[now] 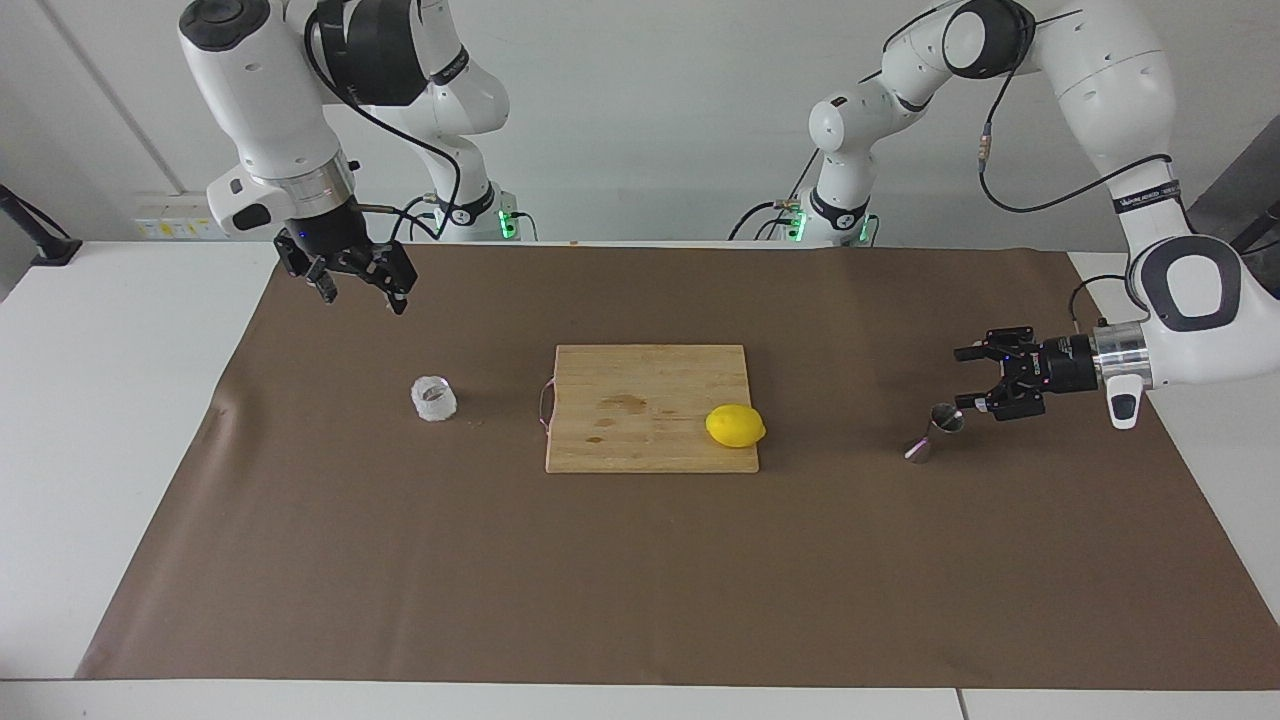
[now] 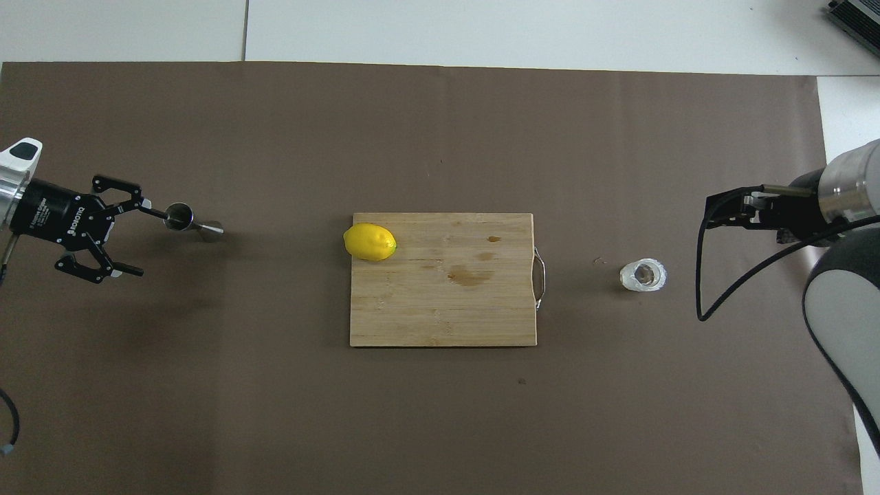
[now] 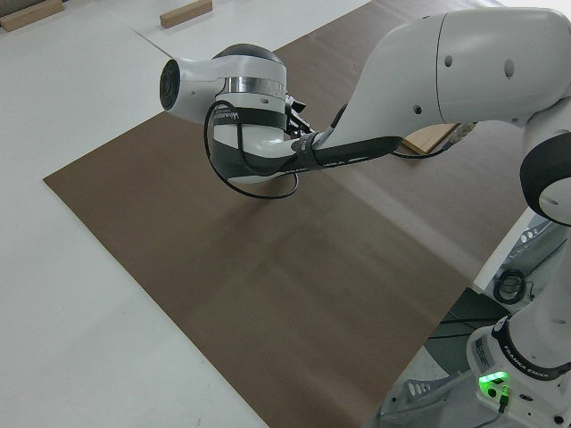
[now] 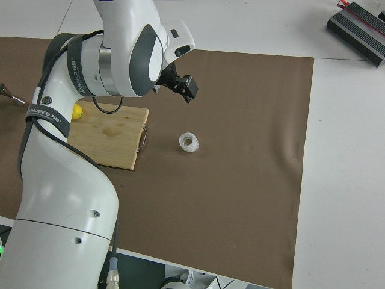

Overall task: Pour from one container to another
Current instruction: 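Move the open left gripper toward the small steel cup, then position the left gripper fingers around the steel cup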

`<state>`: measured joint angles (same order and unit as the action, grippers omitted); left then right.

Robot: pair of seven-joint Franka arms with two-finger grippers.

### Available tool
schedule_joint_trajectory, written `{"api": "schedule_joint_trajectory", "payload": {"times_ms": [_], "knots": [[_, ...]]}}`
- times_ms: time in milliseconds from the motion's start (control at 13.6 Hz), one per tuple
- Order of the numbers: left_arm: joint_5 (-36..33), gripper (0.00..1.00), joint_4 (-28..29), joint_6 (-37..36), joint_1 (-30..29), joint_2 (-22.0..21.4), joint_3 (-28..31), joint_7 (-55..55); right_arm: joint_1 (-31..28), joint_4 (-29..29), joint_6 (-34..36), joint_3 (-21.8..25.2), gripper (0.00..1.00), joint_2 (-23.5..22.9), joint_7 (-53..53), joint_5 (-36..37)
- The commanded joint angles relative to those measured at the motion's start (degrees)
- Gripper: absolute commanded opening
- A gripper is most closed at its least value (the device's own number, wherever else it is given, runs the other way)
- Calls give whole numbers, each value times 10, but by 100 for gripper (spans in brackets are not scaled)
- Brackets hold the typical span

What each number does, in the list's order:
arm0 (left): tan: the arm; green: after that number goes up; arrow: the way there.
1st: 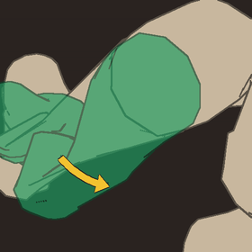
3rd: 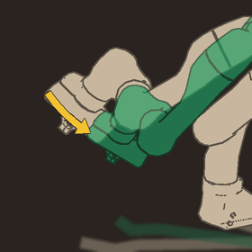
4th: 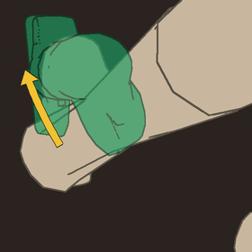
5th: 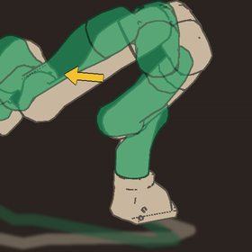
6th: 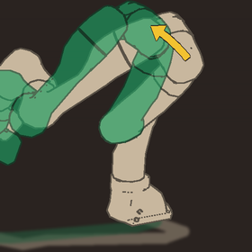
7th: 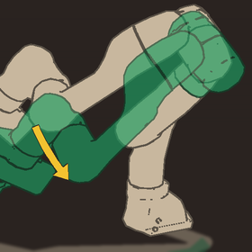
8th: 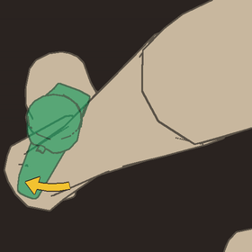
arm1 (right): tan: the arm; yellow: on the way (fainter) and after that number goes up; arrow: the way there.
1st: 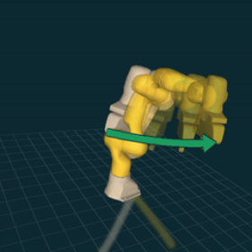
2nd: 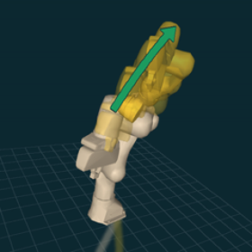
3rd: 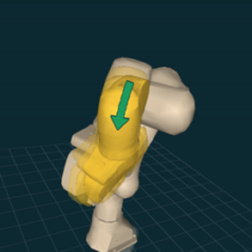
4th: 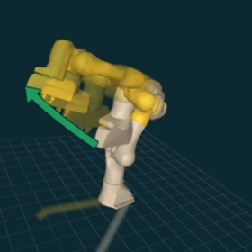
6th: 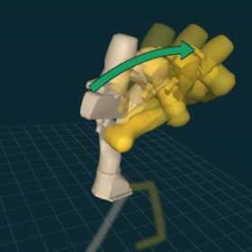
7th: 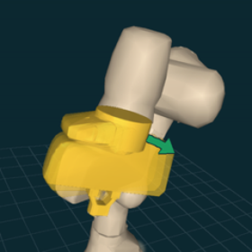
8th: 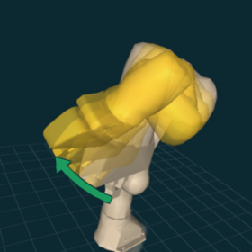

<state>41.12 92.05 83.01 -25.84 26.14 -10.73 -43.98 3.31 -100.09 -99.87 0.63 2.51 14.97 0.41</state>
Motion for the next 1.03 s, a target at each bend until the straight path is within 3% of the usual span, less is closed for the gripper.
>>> {"api": "schedule_joint_trajectory", "payload": {"times_ms": [0,221,515,956], "knots": [[19,100,-20,2,-12,24,-11,-29,-6,7,10,-3,100,0,-15,-13],[27,100,-82,0,-46,91,-56,-37,-6,7,10,-3,100,0,-15,-13],[29,100,-87,3,-70,116,-72,-42,-6,7,10,-3,100,0,-15,-13],[69,100,-67,45,-71,120,-76,-59,-6,7,10,-3,100,0,-15,-13]]}}
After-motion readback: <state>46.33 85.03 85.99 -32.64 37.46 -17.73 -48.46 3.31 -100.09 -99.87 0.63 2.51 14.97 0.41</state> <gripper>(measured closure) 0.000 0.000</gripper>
